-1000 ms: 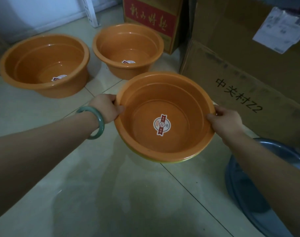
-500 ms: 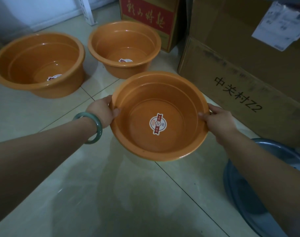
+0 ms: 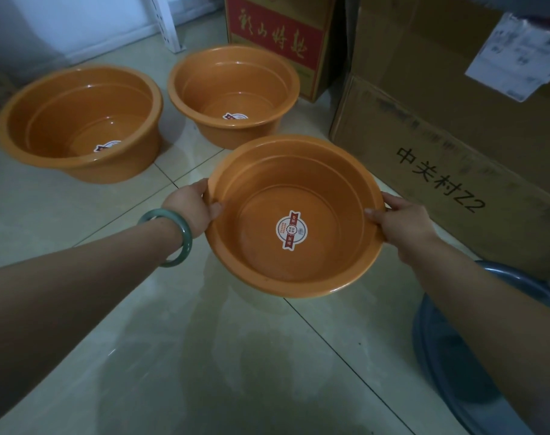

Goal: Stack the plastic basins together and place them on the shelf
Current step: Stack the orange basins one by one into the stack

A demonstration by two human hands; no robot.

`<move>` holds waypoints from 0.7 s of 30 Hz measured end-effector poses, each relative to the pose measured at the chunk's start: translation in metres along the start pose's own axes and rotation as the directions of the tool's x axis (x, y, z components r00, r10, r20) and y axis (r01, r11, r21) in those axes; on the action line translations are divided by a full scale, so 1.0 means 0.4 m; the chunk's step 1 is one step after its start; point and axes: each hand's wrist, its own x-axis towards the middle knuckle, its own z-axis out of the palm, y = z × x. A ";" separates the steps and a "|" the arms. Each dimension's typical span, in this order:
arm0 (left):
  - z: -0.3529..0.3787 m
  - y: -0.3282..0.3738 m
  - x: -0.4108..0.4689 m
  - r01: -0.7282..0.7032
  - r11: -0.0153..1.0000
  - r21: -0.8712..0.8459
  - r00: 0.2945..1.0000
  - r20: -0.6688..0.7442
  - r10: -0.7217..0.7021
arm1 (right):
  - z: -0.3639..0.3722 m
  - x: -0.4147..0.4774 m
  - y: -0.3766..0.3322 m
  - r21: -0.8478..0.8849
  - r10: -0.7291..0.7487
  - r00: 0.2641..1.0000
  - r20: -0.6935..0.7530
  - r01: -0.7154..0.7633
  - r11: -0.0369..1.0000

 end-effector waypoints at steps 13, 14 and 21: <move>-0.029 0.083 0.150 0.095 0.966 0.240 0.993 0.042 -0.109 | 0.015 0.128 -0.111 -0.120 0.037 0.995 0.093 -0.025 0.992; -0.033 0.091 0.157 0.090 0.952 0.294 0.992 0.059 -0.112 | 0.013 0.127 -0.115 -0.123 0.041 0.994 0.103 -0.028 0.992; -0.072 0.152 0.139 0.108 0.896 0.431 0.974 0.133 -0.181 | 0.005 0.113 -0.139 -0.304 -0.018 0.991 0.130 0.057 0.951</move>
